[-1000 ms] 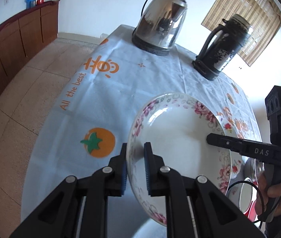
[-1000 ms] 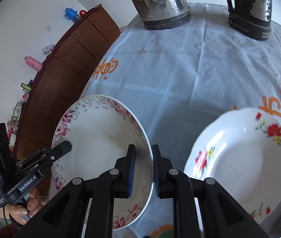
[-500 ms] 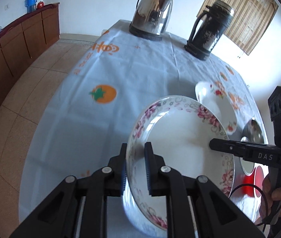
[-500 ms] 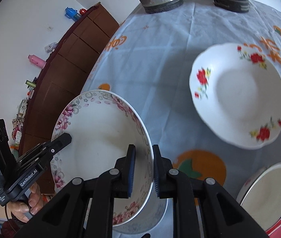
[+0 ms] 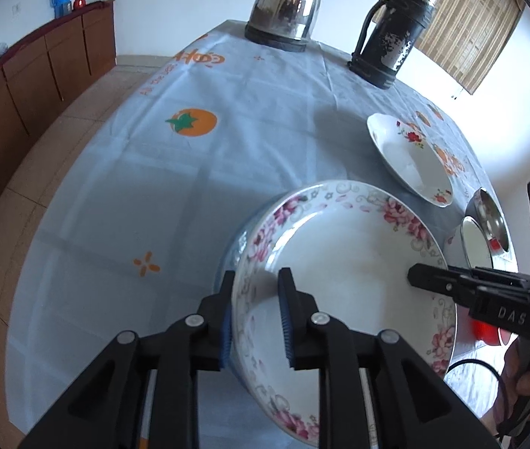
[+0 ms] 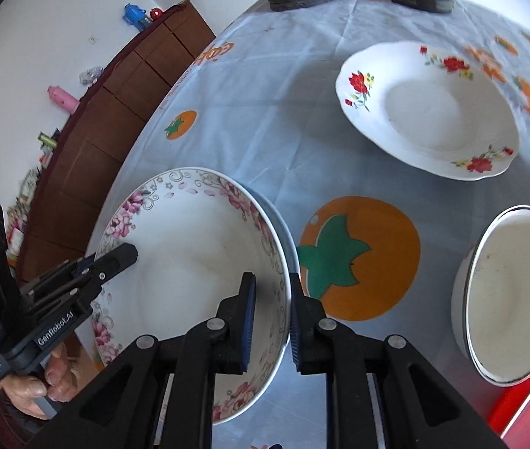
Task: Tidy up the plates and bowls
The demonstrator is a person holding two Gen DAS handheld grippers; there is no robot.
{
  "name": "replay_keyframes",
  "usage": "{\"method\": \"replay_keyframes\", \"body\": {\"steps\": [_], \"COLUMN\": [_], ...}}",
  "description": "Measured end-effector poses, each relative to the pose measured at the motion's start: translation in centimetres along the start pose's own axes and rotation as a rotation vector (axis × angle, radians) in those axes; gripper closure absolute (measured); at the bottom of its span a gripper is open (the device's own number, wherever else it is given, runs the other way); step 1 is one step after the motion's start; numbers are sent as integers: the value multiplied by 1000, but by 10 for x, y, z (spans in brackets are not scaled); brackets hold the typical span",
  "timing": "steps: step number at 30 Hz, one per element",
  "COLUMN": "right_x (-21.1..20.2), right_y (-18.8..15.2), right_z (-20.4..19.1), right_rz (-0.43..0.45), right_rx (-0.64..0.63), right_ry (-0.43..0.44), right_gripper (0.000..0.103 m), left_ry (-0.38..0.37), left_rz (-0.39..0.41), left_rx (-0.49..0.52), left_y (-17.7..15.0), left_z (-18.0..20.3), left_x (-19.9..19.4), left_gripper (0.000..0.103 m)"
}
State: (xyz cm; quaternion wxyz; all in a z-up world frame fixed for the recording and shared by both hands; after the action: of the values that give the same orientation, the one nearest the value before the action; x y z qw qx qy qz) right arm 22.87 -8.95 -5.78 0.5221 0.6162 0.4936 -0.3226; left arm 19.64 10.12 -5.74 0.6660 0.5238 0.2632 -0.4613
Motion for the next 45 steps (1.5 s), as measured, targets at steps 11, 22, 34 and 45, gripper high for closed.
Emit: {"method": "replay_keyframes", "body": {"steps": [11,22,34,45], "right_x": [-6,-1,6,6], "right_y": [-16,-25,-16,-24], "right_z": [-11,-5,-6,-10], "right_rz": [107,202,298,313], "right_rx": [-72,-33,-19,-25], "right_ry": [-127,-141,-159,-170], "right_gripper": [85,84,81,72], "left_ry": [23,49,72,146], "left_rz": [8,29,42,31], "left_rx": [23,37,45,121], "left_y": [-10,-13,-1,-2], "left_z": [2,4,5,14], "left_x": [12,12,12,13], "left_gripper": [83,83,83,83]}}
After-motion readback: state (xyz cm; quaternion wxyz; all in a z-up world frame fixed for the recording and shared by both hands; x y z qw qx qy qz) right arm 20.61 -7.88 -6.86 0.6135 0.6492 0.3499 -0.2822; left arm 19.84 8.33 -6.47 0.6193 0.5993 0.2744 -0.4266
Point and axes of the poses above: each gripper's, at about its wrist camera, not at the fingertips, and x roughly the way its jaws point, z to its right, y to its top, the point moved 2 cm from there along x, roughly the way its jaws point, and after that the axes turned 5 degrees about -y, right-handed, at the moved point
